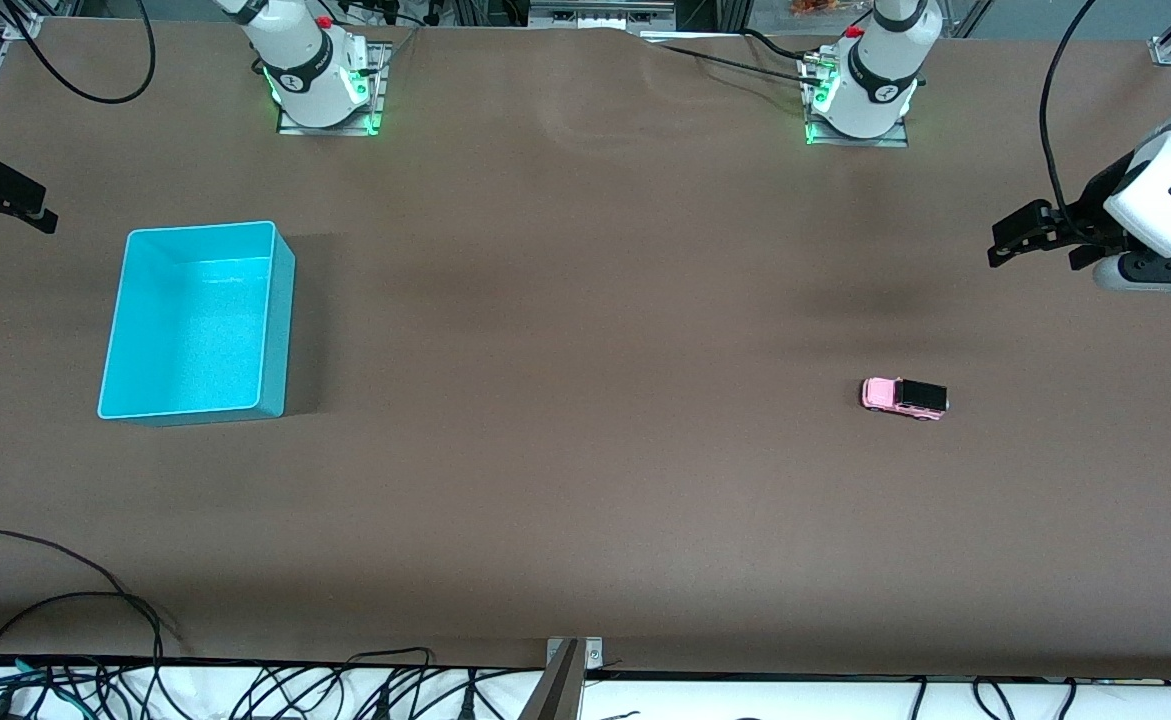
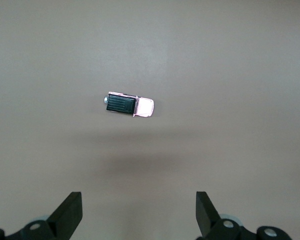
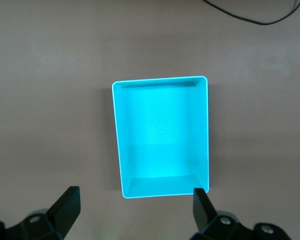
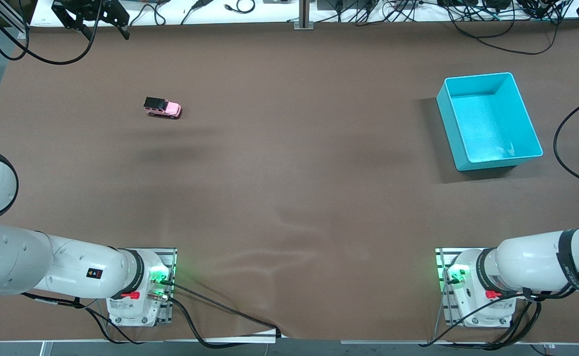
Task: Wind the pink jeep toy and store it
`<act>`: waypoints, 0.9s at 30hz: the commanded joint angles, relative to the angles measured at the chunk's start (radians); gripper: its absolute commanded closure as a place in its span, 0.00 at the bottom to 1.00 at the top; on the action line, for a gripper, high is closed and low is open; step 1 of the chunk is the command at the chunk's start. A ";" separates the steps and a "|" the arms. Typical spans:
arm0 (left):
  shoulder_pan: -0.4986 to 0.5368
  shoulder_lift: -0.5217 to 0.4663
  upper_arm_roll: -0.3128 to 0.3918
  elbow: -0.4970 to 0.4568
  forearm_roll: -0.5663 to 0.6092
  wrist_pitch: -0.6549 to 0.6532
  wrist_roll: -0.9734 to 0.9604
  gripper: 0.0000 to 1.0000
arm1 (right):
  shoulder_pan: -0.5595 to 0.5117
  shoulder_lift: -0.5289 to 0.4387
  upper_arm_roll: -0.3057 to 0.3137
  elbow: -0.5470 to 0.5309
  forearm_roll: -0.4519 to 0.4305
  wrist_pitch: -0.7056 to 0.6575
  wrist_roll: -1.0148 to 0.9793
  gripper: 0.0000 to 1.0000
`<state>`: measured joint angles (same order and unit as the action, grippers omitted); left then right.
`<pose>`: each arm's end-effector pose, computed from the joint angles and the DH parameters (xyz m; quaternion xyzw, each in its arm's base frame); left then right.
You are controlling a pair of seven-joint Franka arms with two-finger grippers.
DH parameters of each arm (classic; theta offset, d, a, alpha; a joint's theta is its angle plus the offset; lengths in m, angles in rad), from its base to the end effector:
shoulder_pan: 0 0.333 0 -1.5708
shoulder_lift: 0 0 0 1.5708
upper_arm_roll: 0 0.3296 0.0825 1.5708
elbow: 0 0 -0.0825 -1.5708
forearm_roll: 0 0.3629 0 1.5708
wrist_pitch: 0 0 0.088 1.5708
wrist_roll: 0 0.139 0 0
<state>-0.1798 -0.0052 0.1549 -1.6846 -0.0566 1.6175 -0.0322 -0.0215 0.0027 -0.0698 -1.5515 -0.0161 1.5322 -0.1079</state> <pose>0.5294 -0.0206 0.5617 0.9991 0.0058 -0.0318 0.0277 0.5274 -0.0505 0.6100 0.9999 0.0081 -0.0118 0.0070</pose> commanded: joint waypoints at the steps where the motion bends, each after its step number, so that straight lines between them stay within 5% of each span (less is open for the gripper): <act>1: 0.008 -0.001 -0.003 0.005 -0.012 -0.013 -0.005 0.00 | 0.005 0.005 -0.005 0.022 0.015 -0.003 -0.019 0.00; 27: 0.008 0.001 -0.003 0.005 -0.012 -0.011 -0.003 0.00 | 0.005 0.006 -0.002 0.021 0.013 -0.007 -0.032 0.00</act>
<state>-0.1798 -0.0045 0.1549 -1.6845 -0.0566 1.6171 -0.0322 -0.0196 0.0034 -0.0672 -1.5508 -0.0158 1.5325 -0.1233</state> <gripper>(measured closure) 0.000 0.000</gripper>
